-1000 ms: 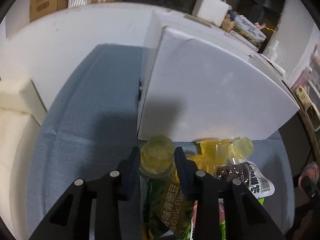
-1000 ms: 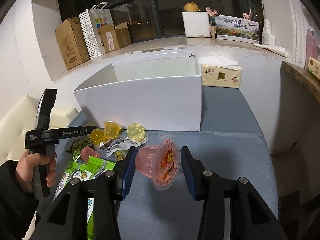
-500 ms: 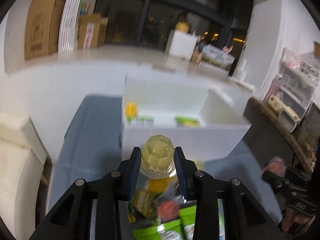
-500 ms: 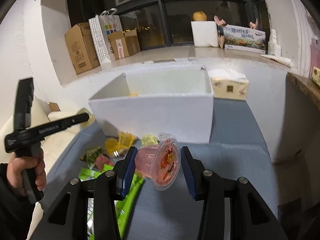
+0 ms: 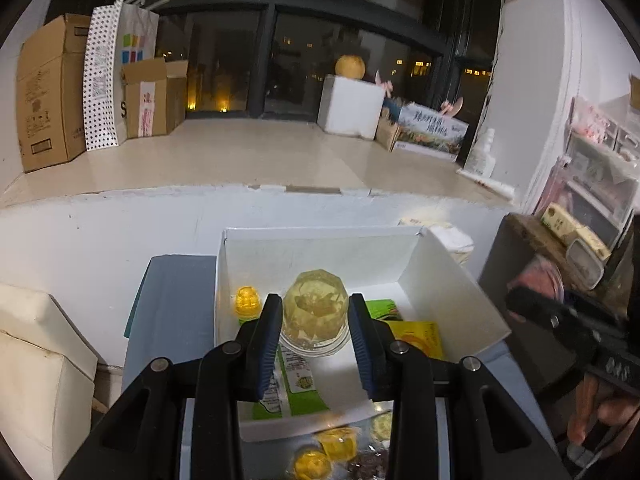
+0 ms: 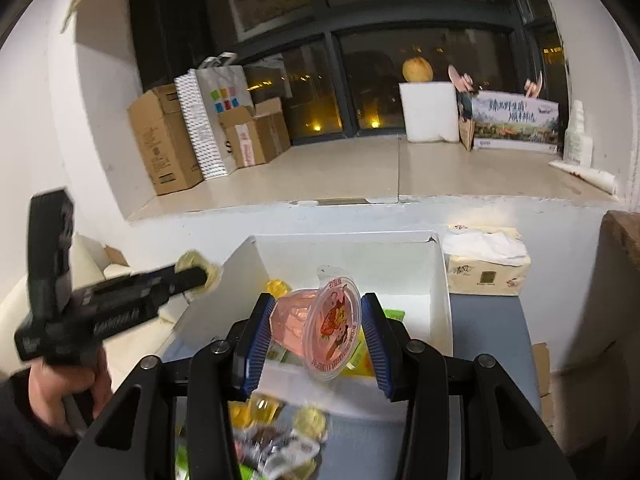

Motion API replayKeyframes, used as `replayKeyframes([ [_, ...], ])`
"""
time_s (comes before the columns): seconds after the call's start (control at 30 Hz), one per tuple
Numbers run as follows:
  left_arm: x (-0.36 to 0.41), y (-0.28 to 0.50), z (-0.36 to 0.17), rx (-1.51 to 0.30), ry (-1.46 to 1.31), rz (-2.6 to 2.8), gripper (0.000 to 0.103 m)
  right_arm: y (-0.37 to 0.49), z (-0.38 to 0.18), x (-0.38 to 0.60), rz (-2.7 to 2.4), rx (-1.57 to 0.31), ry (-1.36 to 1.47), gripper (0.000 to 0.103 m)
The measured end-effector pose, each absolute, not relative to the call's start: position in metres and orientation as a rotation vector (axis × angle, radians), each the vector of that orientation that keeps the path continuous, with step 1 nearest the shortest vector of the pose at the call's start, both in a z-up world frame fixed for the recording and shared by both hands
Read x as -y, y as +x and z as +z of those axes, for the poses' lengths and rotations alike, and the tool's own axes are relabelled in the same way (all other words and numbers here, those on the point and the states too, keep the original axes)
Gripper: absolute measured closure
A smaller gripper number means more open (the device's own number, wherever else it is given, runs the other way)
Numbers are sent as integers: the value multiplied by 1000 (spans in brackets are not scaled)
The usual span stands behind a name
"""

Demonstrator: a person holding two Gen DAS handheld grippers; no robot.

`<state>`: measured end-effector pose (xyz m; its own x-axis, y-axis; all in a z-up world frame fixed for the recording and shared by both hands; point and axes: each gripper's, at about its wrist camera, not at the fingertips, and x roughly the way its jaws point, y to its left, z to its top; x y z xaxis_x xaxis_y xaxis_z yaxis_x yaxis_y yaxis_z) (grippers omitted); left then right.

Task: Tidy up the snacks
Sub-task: 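Lower both jelly cups into the white box and open both tools, then grasp a clear yellow jelly cup with right tool while left tool grasps green snack bag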

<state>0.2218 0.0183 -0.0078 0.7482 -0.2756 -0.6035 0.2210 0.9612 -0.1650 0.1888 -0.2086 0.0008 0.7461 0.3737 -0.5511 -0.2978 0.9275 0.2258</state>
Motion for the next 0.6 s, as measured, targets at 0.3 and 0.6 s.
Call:
replayKeyframes([
  [0.3, -35, 233, -30, -723, -111, -167, 0, 227, -27, 220, 334, -703, 179, 0],
  [0.6, -32, 225, -29, -742, -80, -172, 0, 218, -26, 218, 302, -703, 113, 0],
])
